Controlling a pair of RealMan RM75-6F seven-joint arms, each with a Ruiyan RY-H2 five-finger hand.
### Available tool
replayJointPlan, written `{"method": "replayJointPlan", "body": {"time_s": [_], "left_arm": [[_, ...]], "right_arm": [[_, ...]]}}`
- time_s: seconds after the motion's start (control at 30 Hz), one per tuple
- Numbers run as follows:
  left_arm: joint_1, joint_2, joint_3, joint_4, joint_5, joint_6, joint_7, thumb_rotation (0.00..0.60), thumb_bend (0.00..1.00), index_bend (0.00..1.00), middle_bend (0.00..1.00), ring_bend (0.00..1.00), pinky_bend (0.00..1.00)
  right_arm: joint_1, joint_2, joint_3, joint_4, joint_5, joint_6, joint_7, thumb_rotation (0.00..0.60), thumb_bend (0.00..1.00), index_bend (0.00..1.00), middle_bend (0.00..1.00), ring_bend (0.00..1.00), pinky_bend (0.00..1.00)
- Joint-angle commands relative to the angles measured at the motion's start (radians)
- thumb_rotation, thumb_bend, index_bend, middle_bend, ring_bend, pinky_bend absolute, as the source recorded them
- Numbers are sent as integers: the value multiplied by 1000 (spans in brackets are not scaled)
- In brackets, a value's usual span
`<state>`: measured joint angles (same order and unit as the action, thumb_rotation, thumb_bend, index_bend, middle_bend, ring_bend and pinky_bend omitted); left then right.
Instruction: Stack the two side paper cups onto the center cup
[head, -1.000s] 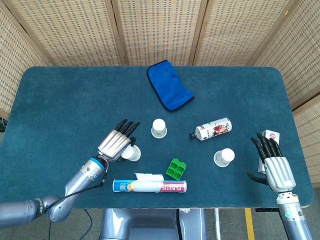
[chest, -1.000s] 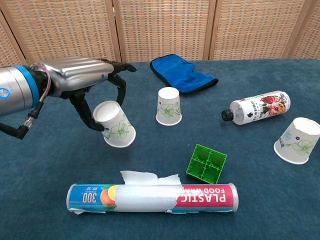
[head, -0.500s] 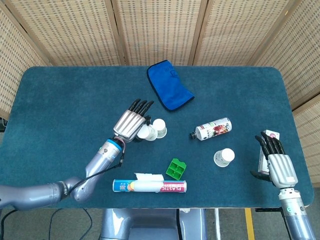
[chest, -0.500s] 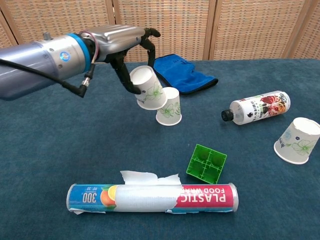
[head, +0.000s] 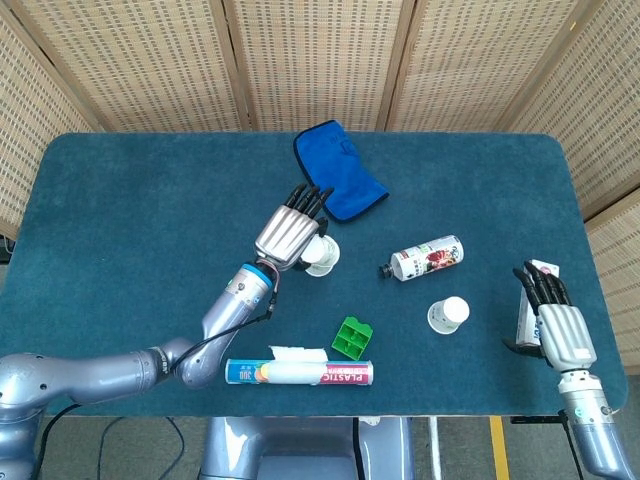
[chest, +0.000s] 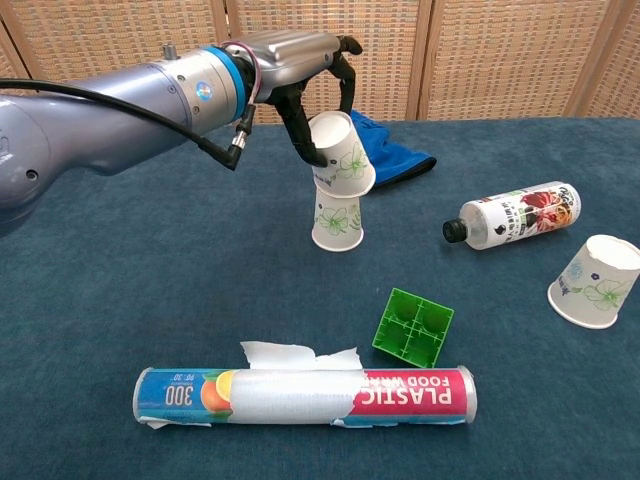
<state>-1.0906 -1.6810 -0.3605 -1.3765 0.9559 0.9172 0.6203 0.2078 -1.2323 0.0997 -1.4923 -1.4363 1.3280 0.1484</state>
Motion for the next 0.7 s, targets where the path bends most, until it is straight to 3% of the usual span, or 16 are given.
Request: {"method": "replayJointPlan", "body": {"time_s": [0.03, 0.33, 0.7], "left_arm": [[-18, 3, -2, 0, -24, -12, 19, 600, 111, 506, 0, 0, 0], [-62, 33, 20, -30, -123, -23, 115, 600, 110, 506, 0, 0, 0], [-90, 30, 46, -7, -174, -13, 130, 600, 110, 498, 0, 0, 0]], "right_arm": [[-1, 3, 3, 3, 2, 2, 11, 600, 17, 41, 0, 0, 0], [-1, 5, 7, 10, 9, 1, 32, 600, 18, 41, 0, 0, 0], [2, 6, 3, 9, 4, -8, 45, 600, 17, 41, 0, 0, 0]]}}
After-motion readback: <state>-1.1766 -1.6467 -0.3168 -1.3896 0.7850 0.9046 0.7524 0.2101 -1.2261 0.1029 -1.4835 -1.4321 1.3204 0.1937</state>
